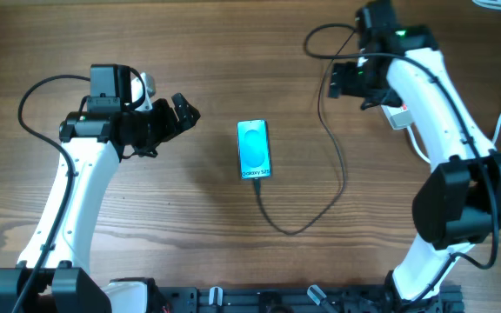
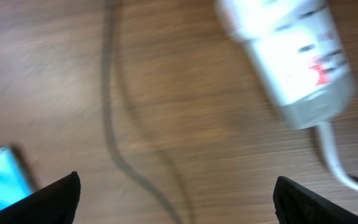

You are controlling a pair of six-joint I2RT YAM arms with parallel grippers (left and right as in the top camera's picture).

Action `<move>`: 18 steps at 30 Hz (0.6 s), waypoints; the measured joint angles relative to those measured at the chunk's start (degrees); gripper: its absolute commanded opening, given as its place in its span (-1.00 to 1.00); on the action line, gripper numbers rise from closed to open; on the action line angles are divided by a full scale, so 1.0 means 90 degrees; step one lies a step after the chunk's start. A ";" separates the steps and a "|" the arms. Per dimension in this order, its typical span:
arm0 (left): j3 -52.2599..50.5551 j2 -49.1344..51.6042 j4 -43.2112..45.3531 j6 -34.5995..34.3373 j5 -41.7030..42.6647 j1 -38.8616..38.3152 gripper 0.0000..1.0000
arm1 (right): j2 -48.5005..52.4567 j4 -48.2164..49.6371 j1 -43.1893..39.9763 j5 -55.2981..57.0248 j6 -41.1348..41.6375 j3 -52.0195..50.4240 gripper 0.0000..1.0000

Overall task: Plug charger to phone and switch on socket
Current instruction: 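Move the right gripper to the switch on the white power strip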

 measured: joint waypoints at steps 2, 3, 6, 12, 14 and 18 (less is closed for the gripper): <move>0.0000 0.0000 0.0002 0.0000 0.0000 0.0000 1.00 | 0.0000 0.0002 -0.0282 0.0129 0.0002 0.0000 0.99; 0.0000 0.0000 0.0000 0.0000 0.0000 0.0000 1.00 | 0.0000 -0.0002 -0.0430 0.0177 0.0002 0.0000 0.99; 0.0000 0.0000 0.0002 0.0000 0.0000 0.0000 1.00 | 0.0000 -0.0085 -0.0923 0.0260 0.0107 0.0000 1.00; 0.0000 0.0000 0.0002 0.0000 0.0000 0.0000 1.00 | 0.0000 0.0221 -0.1681 0.0321 0.0223 -0.0034 1.00; 0.0000 0.0000 0.0000 0.0000 0.0000 0.0000 1.00 | 0.0000 0.0522 -0.1877 0.0301 0.0209 -0.0177 0.99; 0.0000 0.0000 0.0000 0.0000 0.0000 0.0000 1.00 | 0.0058 0.0945 -0.2181 0.0102 0.0015 -0.0306 1.00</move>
